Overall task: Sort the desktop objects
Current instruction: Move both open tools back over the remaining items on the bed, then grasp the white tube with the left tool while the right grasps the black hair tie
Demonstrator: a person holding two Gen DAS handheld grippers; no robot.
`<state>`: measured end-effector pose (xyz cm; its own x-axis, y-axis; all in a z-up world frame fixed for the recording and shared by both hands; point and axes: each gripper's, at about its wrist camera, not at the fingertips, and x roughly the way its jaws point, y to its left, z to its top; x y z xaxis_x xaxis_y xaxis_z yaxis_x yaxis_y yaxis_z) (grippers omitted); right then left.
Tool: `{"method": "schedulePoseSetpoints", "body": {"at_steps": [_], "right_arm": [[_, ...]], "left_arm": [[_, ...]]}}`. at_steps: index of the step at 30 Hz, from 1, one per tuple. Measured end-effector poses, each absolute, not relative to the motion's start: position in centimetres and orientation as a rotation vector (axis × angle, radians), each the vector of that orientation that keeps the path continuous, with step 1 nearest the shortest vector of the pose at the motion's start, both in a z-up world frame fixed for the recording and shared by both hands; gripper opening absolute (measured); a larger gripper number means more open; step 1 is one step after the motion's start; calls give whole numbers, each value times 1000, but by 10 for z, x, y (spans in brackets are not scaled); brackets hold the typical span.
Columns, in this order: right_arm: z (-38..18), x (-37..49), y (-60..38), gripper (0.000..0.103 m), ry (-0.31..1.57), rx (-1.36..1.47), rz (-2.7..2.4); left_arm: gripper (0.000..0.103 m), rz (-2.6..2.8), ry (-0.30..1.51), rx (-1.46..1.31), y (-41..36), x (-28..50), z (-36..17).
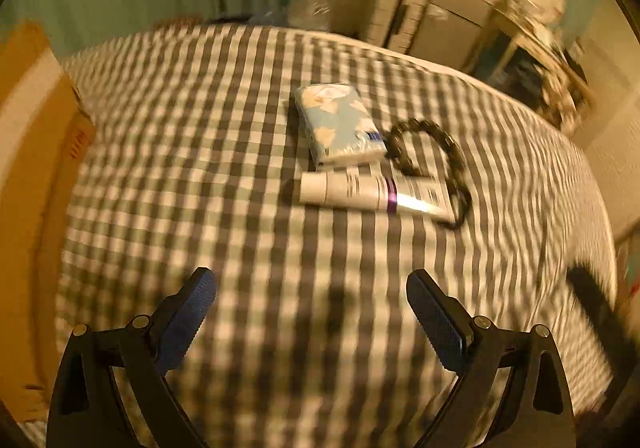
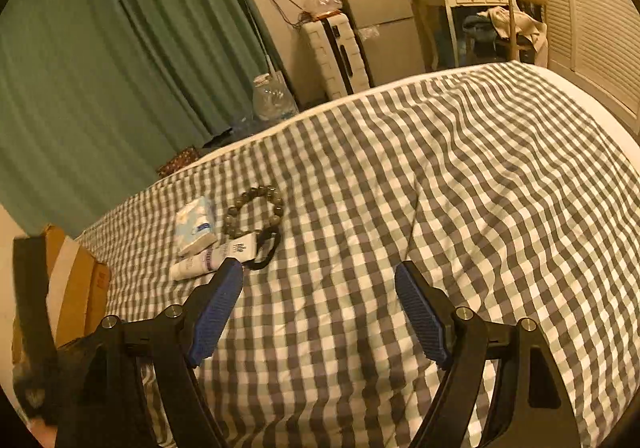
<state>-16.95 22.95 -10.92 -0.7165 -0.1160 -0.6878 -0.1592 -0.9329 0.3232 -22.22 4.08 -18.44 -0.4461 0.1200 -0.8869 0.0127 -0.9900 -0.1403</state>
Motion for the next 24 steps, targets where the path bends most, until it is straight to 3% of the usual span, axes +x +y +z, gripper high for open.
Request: {"method": "schedulePoseSetpoints", "body": {"at_steps": [3,6,8,12,13,14,15,19,24], "right_arm": [[-112,-173,231,78,547,-1194,2826],[-114,-182,224,78,371,-1197,2828],[-115,-186,219,78,281,-1191,2842],[-123,-195,222,78,284,-1233,2842],[-126,-196,224,78,295,-1249,2831],[-128,-196,225,78,300,-1257,2822],[-129,-197,227,78,303,-1263,2814],[-127,-194,230,78,324,-1250,2809],[-121,-190,221,78,278,-1232,2839]], "left_arm": [[99,2700,-321,-1690,42,-240,-190],[99,2717,-568,-1701,41,-255,-196],[99,2692,-585,-1767,47,-266,-204],[101,2701,-472,-1734,57,-276,-210],[89,2694,-427,-1718,57,-275,-209],[66,2683,-334,-1719,59,-274,-208],[59,2678,-252,-1721,59,-272,-207],[41,2572,-221,-1693,37,-258,-199],[35,2456,-223,-1727,16,-235,-195]]}}
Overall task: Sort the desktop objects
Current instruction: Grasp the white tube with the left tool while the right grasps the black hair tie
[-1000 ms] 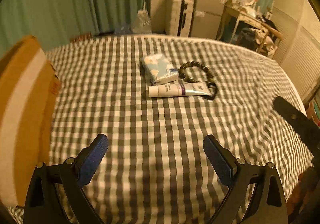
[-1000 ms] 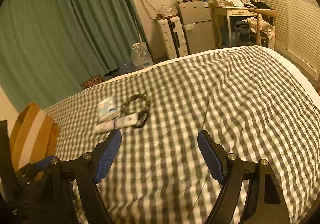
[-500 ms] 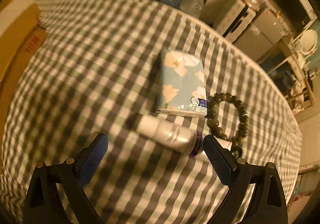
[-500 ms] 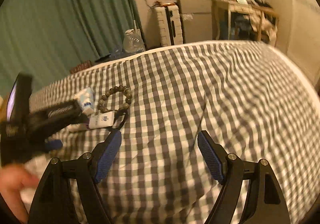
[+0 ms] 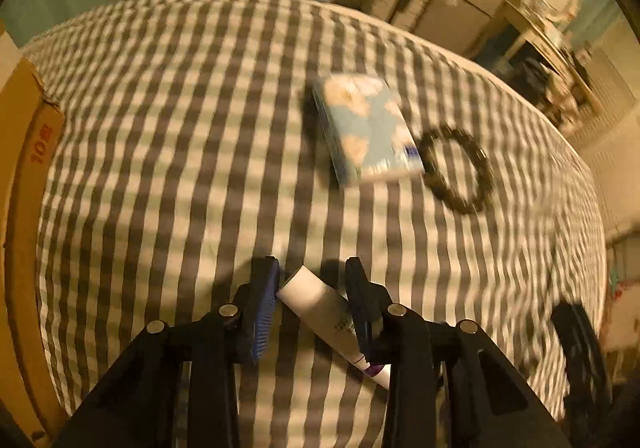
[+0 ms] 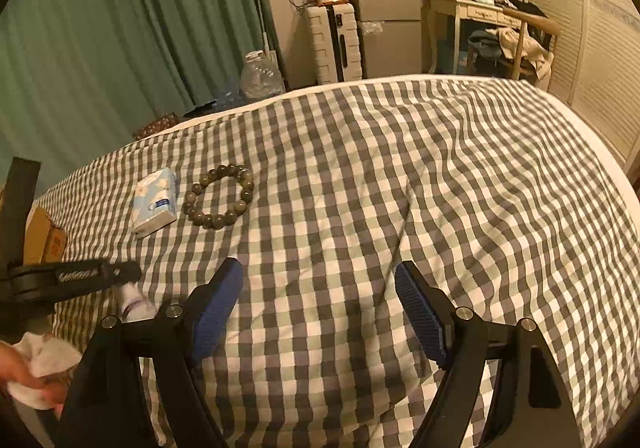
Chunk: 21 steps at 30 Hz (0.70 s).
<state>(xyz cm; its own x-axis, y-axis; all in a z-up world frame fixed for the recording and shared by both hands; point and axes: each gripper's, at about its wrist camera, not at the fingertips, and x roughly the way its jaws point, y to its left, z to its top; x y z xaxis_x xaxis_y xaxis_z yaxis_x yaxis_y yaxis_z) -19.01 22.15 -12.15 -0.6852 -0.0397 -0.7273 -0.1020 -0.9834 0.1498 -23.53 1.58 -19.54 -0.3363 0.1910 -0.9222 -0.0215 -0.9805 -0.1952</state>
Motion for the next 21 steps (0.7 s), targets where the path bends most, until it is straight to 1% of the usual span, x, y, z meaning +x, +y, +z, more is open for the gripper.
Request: {"method": "schedulePoseSetpoints", "body": {"at_steps": [4,6,7,8,12,13,15,17,18,19,20,21], "right_arm": [[-122,-191,214,78,275,-1251,2864],[-124,-191,211,78,305,-1288,2890],[-125,-191,210,78,322,-1302,2899],[-126,-191,210,78,332,-1312,2899],[-129,-192,211,78,368,-1332,2904],[-130,-192,211,78,387,-1345,2911],[-131,-189,210,78,412,-1378,2931],[-133,-187,206,78,405,-1415,2953],[-133,-185,203,78,410,-1438,2972],[-134,-184,201,76,429,-1466,2992],[-134,-183,199,72,452,-1493,3009],[-136,-183,196,71,477,-1532,3028]], "left_arm": [[36,2449,-241,-1720,12,-210,-193],[47,2441,-262,-1720,14,-201,-194],[57,2429,-274,-1729,15,-200,-197],[59,2419,-285,-1745,13,-204,-199],[60,2393,-369,-1779,12,-201,-197],[60,2384,-381,-1777,13,-200,-196],[59,2397,-341,-1777,22,-201,-197],[42,2411,-340,-1766,22,-199,-195],[39,2406,-335,-1759,22,-198,-195],[36,2409,-316,-1752,22,-197,-195],[35,2414,-307,-1748,23,-197,-195],[35,2412,-323,-1752,17,-195,-195]]}}
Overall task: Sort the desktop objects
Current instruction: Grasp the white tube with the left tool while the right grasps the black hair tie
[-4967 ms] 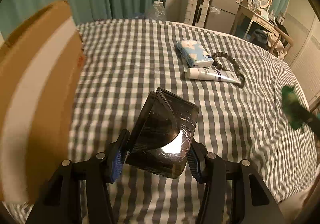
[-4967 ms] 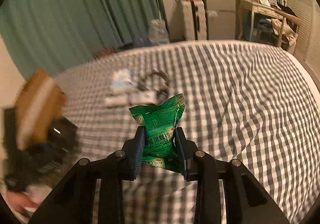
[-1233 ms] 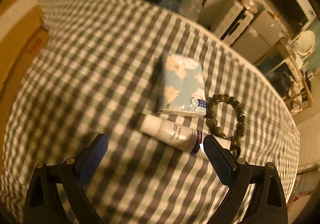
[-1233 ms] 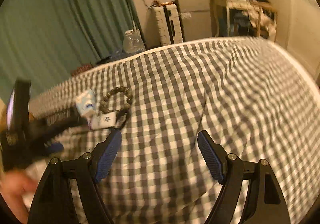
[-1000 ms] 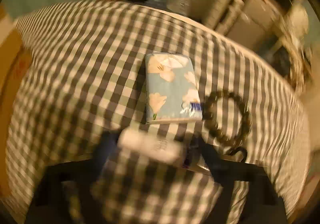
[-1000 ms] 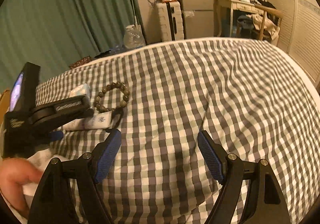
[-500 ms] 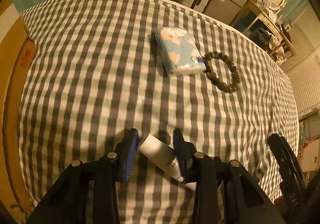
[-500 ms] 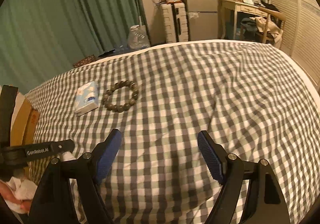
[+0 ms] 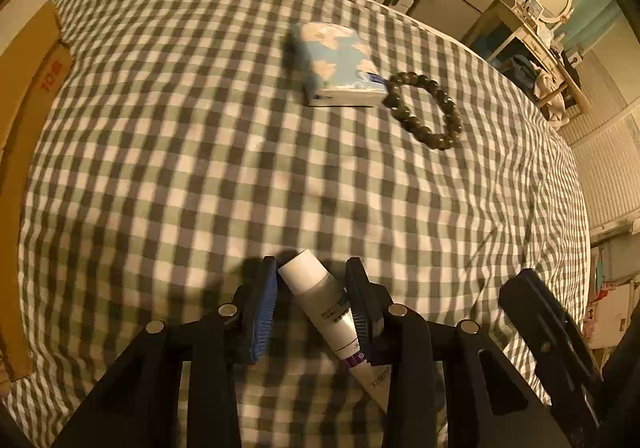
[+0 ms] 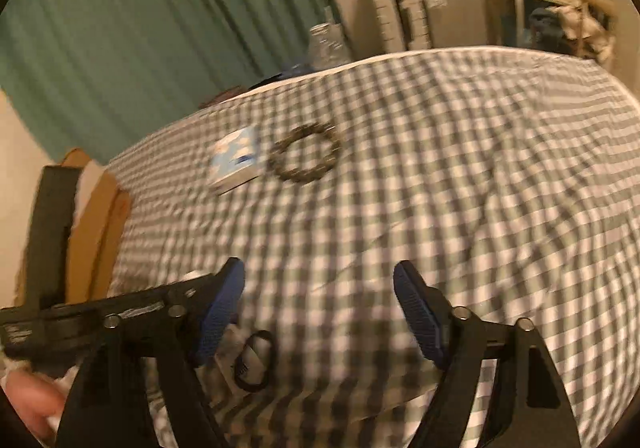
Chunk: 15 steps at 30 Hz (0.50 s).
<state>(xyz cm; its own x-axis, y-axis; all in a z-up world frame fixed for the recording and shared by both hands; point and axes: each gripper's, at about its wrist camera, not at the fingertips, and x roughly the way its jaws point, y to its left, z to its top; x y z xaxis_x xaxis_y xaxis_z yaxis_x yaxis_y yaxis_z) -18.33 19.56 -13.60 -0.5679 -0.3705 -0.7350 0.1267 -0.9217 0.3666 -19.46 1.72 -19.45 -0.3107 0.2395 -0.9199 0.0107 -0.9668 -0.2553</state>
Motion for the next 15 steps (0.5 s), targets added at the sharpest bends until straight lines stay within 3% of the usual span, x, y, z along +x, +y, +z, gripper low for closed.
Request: {"method": "schedulePoseSetpoints", "body": {"at_steps": [3,10,12,14,15], "right_arm": [[-142,-181,184,70,-388,1317,-2447],[-161,-167,169,69,-389,1541,-2295],[-166,-168,161,54,-354,1569,-2291],[-172,-168,148,30,-252,1600,-2317],[-171,-168,145,25,-235,1583,-2324]], "left_arm": [[36,2391,-392,-1759,6,-190,-191],[46,2472,-323,-1748,-4,-173,-176],[48,2454,-355,-1760,0,-170,-176],[52,2433,-373,-1769,7,-167,-177],[54,2429,-376,-1778,9,-164,-178]]}}
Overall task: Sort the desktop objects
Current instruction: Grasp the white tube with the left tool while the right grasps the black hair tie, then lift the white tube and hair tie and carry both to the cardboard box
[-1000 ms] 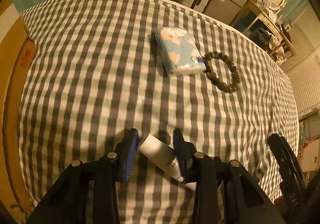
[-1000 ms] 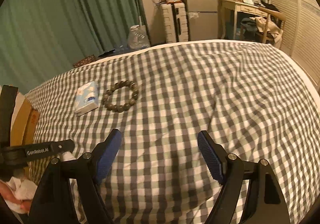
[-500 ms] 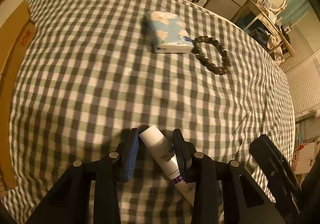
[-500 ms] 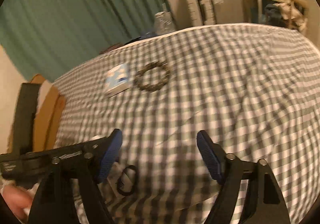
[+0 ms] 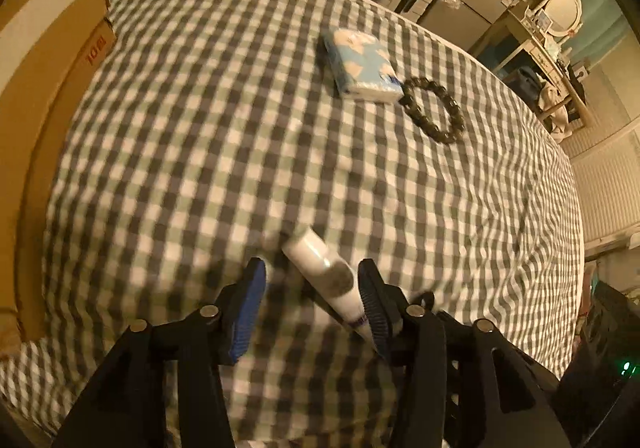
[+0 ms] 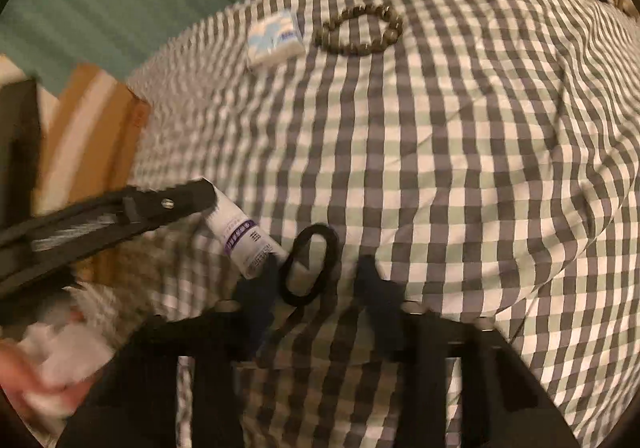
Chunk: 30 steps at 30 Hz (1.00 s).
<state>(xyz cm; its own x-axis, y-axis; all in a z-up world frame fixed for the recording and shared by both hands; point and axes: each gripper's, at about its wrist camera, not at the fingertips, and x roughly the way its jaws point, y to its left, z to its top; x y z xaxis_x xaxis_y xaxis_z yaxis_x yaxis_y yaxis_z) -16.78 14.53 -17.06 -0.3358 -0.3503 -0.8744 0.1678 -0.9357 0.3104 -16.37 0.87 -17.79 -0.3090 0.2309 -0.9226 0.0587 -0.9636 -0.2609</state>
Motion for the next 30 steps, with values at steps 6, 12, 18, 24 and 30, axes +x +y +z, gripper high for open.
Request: {"method": "schedulePoseSetpoints", "body": {"at_steps": [6,12,18,24,30], "right_arm": [[-147,-164,180,5,-377,1434,-2470],[-158,-173,222,5,-658,1444,-2446],[-165,-184,216,7,-677,1481,-2386],[-171,-192,188,19,-584,1496,-2328],[-183,-197,171,28,-473,1563,-2384]], "left_arm": [[58,2391,-453,-1826,23,-156,-188],[27,2459,-488,-1708,36,-155,-192],[22,2471,-488,-1672,33,-151,-182],[16,2591,-426,-1549,16,-143,-154],[16,2564,-434,-1543,2,-135,-155]]}}
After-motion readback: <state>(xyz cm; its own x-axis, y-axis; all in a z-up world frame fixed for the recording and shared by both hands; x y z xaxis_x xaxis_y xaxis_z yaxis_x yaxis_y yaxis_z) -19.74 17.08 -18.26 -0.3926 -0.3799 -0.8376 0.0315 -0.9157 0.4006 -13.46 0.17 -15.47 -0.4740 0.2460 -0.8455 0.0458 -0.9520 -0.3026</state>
